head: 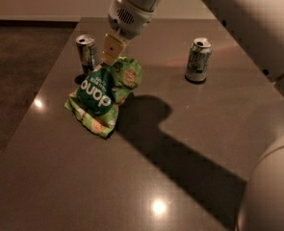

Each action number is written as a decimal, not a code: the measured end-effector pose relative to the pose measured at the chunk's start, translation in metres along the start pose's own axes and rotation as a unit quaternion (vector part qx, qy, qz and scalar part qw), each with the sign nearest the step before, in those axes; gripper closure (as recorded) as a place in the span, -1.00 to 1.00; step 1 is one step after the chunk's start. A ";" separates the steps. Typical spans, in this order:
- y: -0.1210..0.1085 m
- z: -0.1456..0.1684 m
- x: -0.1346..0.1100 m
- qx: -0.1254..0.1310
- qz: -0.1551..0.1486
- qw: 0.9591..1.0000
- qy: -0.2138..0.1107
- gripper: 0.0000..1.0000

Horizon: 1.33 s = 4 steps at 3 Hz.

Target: Move green rice chip bag near redbull can

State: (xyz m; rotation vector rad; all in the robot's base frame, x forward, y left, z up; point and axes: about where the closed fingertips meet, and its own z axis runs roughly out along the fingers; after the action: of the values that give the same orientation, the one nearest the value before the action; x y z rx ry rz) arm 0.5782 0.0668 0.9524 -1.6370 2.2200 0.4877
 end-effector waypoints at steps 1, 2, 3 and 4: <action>-0.005 0.004 -0.007 0.010 0.007 1.000 0.006 0.63; -0.005 0.005 -0.008 0.010 0.006 1.000 0.004 0.17; -0.005 0.007 -0.010 0.010 0.006 1.000 0.003 -0.30; -0.005 0.009 -0.011 0.010 0.005 1.000 0.002 -0.77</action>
Offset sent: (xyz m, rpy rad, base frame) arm 0.0060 0.0052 -0.0002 -0.0141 -0.0061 -0.0187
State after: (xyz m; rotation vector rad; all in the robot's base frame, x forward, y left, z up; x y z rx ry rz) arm 0.5870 0.0788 0.9494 -1.6193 2.2300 0.4639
